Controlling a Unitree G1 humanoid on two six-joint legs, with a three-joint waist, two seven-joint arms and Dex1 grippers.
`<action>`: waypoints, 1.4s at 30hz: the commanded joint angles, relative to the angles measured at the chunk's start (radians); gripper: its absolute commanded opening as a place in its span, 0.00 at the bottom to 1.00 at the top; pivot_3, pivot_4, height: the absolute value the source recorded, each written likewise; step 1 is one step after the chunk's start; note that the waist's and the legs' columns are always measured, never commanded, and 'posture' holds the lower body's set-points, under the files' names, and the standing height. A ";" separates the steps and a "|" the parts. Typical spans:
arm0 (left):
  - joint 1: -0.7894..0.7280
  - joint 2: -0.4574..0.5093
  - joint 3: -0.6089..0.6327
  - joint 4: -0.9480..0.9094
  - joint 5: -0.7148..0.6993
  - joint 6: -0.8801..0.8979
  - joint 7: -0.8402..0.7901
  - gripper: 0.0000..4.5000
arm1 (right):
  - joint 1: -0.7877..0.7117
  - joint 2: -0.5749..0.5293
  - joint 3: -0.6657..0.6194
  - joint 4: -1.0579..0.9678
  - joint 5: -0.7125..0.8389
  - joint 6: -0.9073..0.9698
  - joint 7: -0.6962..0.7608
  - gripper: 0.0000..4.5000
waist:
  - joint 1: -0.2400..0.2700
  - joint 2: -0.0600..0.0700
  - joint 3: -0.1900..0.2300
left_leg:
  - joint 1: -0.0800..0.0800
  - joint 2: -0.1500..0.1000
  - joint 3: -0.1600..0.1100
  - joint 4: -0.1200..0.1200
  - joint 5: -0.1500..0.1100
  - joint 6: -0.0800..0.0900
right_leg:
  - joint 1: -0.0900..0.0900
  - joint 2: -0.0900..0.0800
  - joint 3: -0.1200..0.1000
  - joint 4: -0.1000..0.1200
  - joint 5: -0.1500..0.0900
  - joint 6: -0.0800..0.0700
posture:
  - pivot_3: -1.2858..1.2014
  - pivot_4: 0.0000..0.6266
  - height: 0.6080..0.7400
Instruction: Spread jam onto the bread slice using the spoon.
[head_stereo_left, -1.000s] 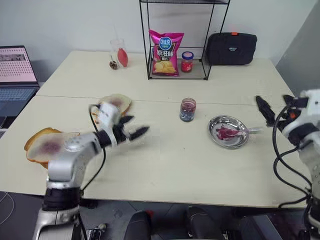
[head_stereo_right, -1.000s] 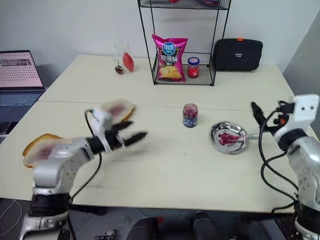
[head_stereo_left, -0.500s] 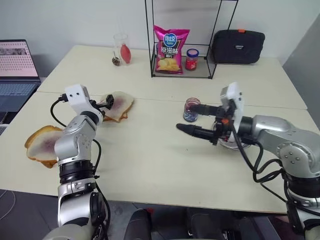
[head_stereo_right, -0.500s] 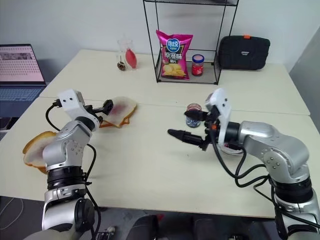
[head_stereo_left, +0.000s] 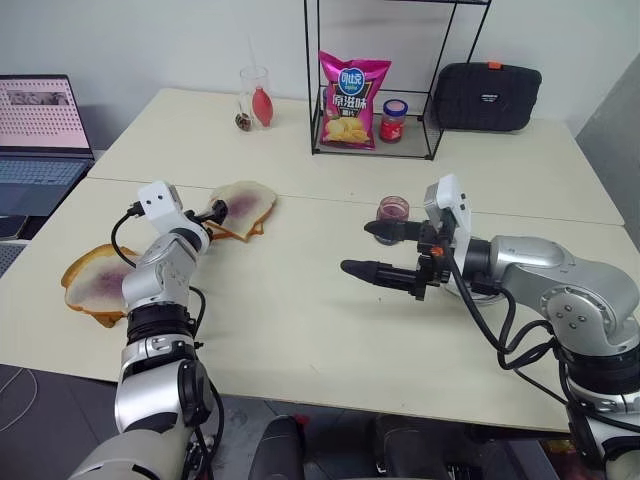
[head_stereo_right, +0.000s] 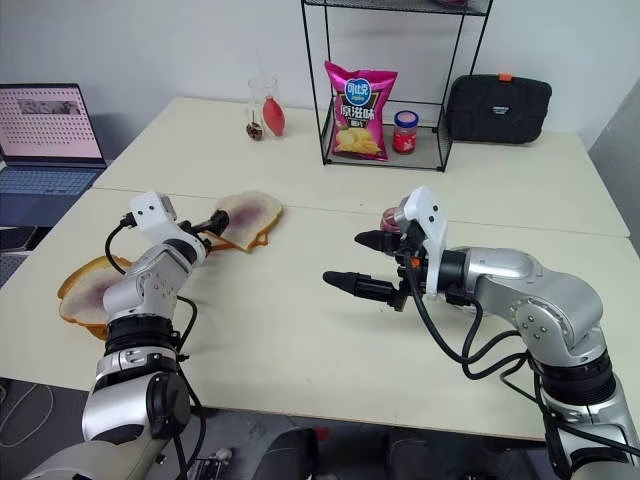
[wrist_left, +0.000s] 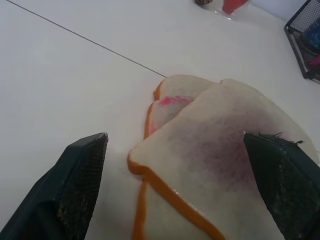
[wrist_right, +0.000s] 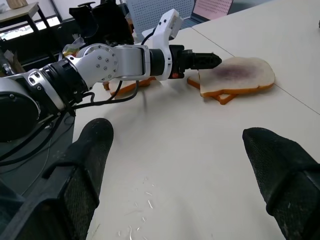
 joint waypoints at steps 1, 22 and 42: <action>-0.039 0.022 0.006 0.010 -0.013 -0.023 -0.015 0.89 | -0.020 0.009 -0.040 -0.039 0.032 0.013 -0.023 1.00 | 0.000 0.000 0.000 | 0.000 0.000 0.000 0.000 0.000 0.000 | 0.000 0.000 0.000 0.000 0.000 0.000 | 0.52 0.24 1.00; -0.106 0.040 -0.001 -0.012 -0.029 -0.002 -0.033 0.00 | -0.028 0.008 -0.051 0.000 -0.014 -0.016 -0.025 1.00 | 0.001 0.000 0.000 | 0.000 0.000 -0.001 0.000 0.000 0.000 | 0.000 0.000 -0.001 0.001 0.000 -0.001 | 0.52 0.24 1.00; 0.210 0.216 -0.312 -0.560 0.077 0.095 -0.332 0.12 | 0.075 -0.075 -0.170 -0.063 0.062 0.019 -0.044 1.00 | -0.019 0.000 0.000 | 0.001 0.001 0.001 0.000 0.000 0.000 | 0.000 0.000 0.002 0.002 0.001 -0.002 | 0.52 0.24 1.00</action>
